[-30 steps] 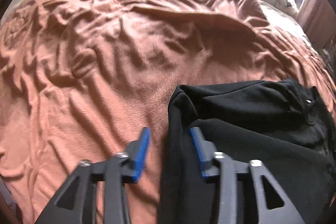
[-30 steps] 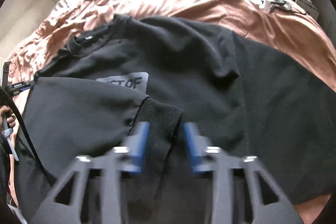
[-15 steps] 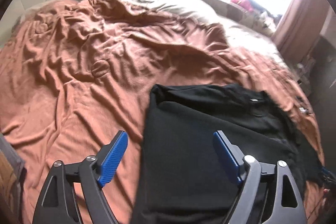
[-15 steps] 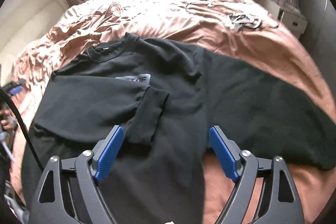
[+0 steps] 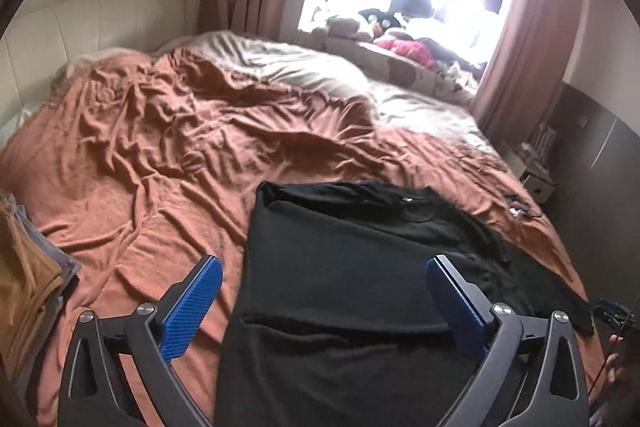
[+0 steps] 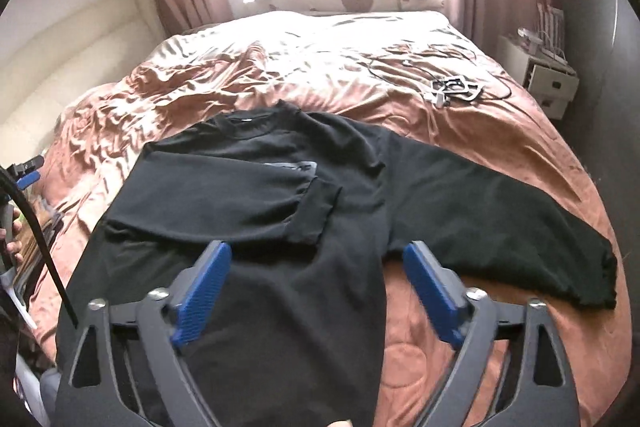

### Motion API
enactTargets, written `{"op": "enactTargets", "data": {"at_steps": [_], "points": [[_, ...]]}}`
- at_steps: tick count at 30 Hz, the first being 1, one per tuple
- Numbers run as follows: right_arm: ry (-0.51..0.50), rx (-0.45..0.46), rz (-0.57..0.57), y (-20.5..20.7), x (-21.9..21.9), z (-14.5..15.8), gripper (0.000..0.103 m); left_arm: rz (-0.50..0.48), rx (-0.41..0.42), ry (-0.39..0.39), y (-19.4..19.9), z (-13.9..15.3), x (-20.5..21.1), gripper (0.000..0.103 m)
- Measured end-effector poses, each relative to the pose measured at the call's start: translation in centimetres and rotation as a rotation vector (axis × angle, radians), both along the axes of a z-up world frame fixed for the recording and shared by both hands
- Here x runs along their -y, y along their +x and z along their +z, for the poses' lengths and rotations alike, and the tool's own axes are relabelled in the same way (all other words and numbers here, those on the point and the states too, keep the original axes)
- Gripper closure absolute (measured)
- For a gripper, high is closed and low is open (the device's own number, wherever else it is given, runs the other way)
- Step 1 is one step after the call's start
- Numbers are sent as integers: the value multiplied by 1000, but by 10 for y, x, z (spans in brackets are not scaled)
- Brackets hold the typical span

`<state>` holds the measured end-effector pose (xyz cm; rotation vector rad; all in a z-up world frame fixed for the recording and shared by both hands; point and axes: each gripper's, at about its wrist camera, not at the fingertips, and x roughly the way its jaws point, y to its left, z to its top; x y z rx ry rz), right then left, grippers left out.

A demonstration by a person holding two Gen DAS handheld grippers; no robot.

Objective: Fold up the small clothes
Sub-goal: 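Open both tools and lift them away from the sweatshirt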

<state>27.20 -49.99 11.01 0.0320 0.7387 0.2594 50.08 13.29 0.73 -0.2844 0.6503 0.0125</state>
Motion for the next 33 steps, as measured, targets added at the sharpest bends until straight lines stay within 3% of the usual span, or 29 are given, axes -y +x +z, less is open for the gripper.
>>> {"op": "enactTargets", "data": {"at_steps": [2, 8, 14, 33], "points": [[3, 20, 15, -12, 2, 5, 0, 2, 13, 6, -11, 6, 5, 0], [-35, 52, -3, -40, 8, 8, 0, -7, 57, 59, -38, 24, 29, 0], [29, 36, -63, -58, 33, 12, 0, -66, 67, 56, -50, 31, 58, 0], [148, -3, -249, -104, 140, 12, 0, -264, 37, 13, -36, 29, 174, 0]]}}
